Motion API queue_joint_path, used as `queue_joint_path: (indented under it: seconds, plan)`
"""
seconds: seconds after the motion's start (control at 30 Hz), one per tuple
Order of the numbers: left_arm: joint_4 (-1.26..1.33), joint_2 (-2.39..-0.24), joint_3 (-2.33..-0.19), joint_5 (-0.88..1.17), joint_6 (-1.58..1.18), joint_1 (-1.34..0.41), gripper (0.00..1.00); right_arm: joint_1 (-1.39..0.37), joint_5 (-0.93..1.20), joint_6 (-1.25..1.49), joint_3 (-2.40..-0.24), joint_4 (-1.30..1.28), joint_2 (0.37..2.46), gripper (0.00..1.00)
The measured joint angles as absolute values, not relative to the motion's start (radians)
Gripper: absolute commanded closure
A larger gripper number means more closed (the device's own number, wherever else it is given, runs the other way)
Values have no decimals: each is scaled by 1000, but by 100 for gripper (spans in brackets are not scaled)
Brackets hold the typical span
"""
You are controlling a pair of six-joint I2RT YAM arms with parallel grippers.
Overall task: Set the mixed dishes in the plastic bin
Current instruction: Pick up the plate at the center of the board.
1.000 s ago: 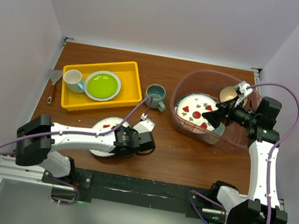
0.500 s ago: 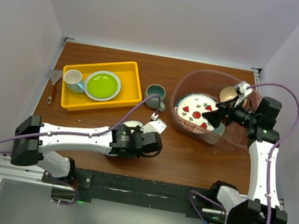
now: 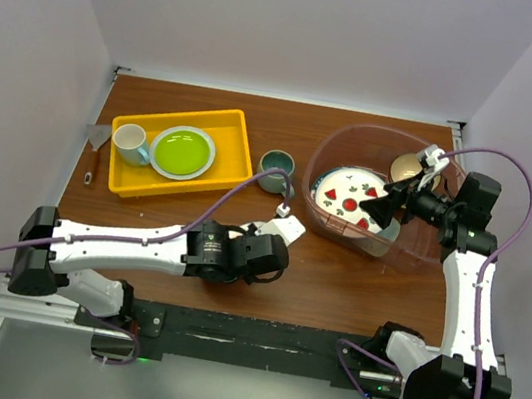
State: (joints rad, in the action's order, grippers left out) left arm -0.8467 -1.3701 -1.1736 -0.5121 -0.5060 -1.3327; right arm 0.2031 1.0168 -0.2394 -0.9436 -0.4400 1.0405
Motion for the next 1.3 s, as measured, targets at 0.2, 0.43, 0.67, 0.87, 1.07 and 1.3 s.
queue_joint_path:
  seconds: [0.2,0.43,0.67,0.87,1.07,1.3]
  plan:
    - [-838,-1347,-1176,-503,-463,-1338,100,203,1024,-241,-944,-440,1044,2]
    - [-814,-1329,-1190,-499,-404,-1342,100,189,1044,-252,-947,-461,1084,2]
    - [-773,-1320,-1193,-498,-341,-1352,100,106,1040,-296,-1035,-562,1172,2]
    - [-721,-1296,-1193,-501,-271,-1354,100,-6,1020,-344,-1162,-699,1260,2]
    - [-667,-1282,-1193,-502,-219,-1356,100,-123,985,-313,-1260,-781,1352,2]
    - [-655,-1280,-1193,-520,-190,-1362,100,-244,961,-257,-1319,-848,1420,2]
